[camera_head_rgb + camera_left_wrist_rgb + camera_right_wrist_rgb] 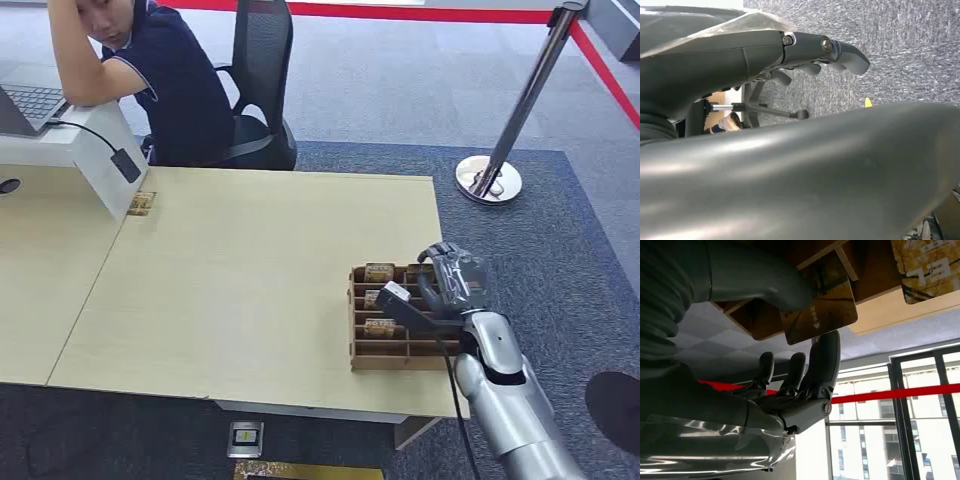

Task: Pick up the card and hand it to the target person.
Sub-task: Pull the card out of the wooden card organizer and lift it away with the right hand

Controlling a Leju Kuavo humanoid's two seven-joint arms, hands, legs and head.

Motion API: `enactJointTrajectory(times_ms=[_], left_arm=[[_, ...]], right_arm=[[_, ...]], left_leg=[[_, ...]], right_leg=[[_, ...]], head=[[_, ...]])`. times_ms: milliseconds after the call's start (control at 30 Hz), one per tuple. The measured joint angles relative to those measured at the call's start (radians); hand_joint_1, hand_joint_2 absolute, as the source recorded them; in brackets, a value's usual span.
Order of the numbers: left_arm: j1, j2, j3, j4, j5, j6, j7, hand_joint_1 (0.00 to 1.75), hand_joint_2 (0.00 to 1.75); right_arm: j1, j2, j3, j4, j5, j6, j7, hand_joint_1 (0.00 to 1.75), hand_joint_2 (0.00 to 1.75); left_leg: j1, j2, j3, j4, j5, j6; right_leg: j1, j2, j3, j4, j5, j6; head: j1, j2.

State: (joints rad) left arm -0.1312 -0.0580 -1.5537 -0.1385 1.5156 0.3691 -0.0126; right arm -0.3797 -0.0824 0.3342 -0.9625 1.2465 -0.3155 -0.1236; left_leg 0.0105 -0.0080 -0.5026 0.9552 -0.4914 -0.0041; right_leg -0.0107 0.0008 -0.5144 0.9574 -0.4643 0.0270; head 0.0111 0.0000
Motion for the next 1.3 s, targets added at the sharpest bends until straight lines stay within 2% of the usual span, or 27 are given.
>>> enactJointTrajectory(times_ms=[333,433,567,633,1000,1300], left_arm=[[0.000,0.000,0.000,0.000,0.000,0.000,0.001,0.00,0.00],[0.000,0.000,0.000,0.000,0.000,0.000,0.001,0.00,0.00],[0.000,0.000,0.000,0.000,0.001,0.000,0.001,0.00,0.00],[0.000,0.000,0.000,0.000,0.002,0.000,0.001,0.00,0.00],[0.001,0.000,0.000,0.000,0.004,0.001,0.000,0.00,0.00],[0.004,0.000,0.000,0.000,-0.002,-0.005,-0.003,0.00,0.00]], right_arm=[[0.003,0.000,-0.001,0.000,0.005,0.000,0.001,0.99,1.75],[0.003,0.000,-0.001,0.000,0.006,0.000,0.001,1.19,1.75],[0.002,0.000,-0.002,0.000,0.008,-0.001,-0.001,1.60,1.75],[0.001,0.000,-0.002,0.000,0.009,-0.004,-0.005,1.73,1.75],[0.038,-0.009,-0.009,-0.074,0.000,-0.011,-0.038,1.75,1.75],[0.151,-0.037,-0.027,-0.311,0.013,0.025,-0.026,1.75,1.75]], left_leg=[[0.000,0.000,0.000,0.000,0.000,0.000],[0.000,0.000,0.000,0.000,0.000,0.000],[0.000,0.000,0.000,0.000,0.000,0.000],[0.000,0.000,0.000,0.000,0.000,0.000],[0.000,0.000,0.000,0.000,0.000,0.000],[0.000,0.000,0.000,0.000,0.000,0.000]], right_leg=[[0.000,0.000,0.000,0.000,0.000,0.000],[0.000,0.000,0.000,0.000,0.000,0.000],[0.000,0.000,0.000,0.000,0.000,0.000],[0.000,0.000,0.000,0.000,0.000,0.000],[0.000,0.000,0.000,0.000,0.000,0.000],[0.000,0.000,-0.001,0.000,0.000,0.000]], head=[[0.000,0.000],[0.000,0.000],[0.000,0.000],[0.000,0.000],[0.000,0.000],[0.000,0.000]])
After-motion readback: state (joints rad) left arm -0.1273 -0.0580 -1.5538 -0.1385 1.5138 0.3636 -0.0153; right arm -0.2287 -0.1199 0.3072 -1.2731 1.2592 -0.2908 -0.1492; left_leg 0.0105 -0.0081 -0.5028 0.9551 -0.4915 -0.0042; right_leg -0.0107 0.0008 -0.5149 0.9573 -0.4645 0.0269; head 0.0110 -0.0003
